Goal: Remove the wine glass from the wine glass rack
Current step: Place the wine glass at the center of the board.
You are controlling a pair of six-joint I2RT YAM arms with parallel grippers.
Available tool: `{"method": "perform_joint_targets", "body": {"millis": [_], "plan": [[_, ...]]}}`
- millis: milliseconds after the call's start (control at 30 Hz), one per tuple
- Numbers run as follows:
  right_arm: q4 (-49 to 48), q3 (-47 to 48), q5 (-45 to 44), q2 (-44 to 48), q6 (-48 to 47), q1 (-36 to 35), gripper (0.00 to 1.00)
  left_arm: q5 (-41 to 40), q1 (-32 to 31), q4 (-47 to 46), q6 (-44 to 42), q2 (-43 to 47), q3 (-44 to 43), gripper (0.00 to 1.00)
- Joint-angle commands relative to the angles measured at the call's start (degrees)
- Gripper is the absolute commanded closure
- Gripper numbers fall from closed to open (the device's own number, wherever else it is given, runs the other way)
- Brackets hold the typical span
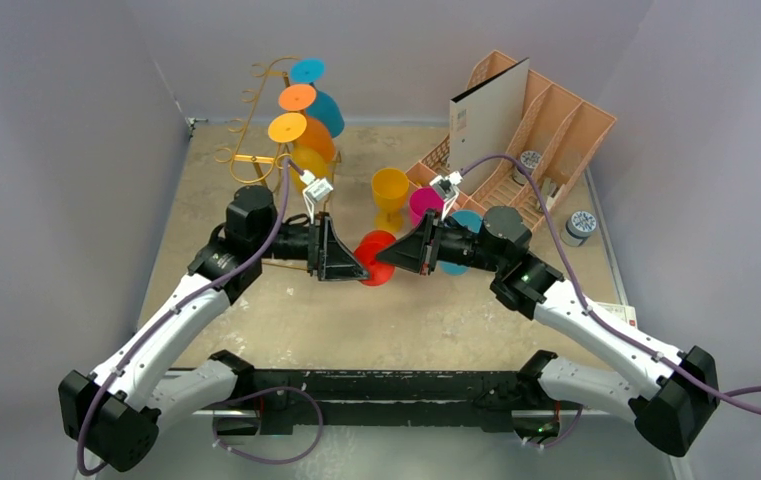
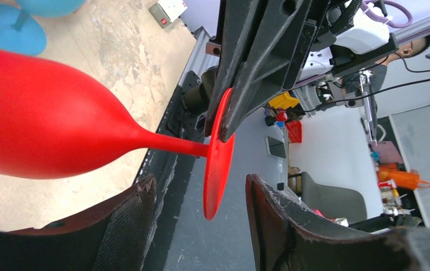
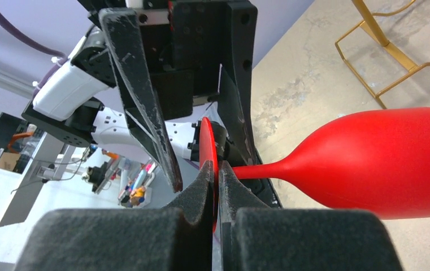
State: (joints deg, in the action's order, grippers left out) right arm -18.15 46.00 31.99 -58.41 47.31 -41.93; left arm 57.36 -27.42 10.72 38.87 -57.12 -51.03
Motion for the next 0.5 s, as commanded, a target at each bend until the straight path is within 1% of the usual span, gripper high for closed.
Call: {"method": "perform_joint_targets", "body": {"millis": [0, 67, 133, 233, 333, 467], "plan": [[-5.9, -0.2, -1.9, 0.8, -1.1, 0.1, 1.00, 1.3, -1.0, -5.8, 3.7, 0.9, 1.4, 0.45], [-5.8, -0.4, -2.4, 0.7, -1.1, 0.1, 1.00, 0.1, -2.0, -3.6, 1.9, 0.3, 0.8, 0.48], [-5.8, -0.7, -2.9, 0.9, -1.3, 0.1, 1.00, -1.2, -2.6, -3.3, 1.4, 0.1, 0.6, 0.52], [-5.8, -0.8, -3.3, 1.0, -1.6, 0.1, 1.00, -2.7, -2.8, -5.8, 2.6, 0.6, 1.1, 0.59], [-5.9, -1.1, -3.6, 1.1, -1.6, 0.0, 1.00, -2.8, -2.8, -7.4, 3.6, 0.4, 1.4, 0.70], [-5.9, -1.5, -4.0, 1.4, -1.6, 0.0, 1.00, -3.4, -2.8, -9.6, 4.9, 0.2, 2.1, 0.80]]}}
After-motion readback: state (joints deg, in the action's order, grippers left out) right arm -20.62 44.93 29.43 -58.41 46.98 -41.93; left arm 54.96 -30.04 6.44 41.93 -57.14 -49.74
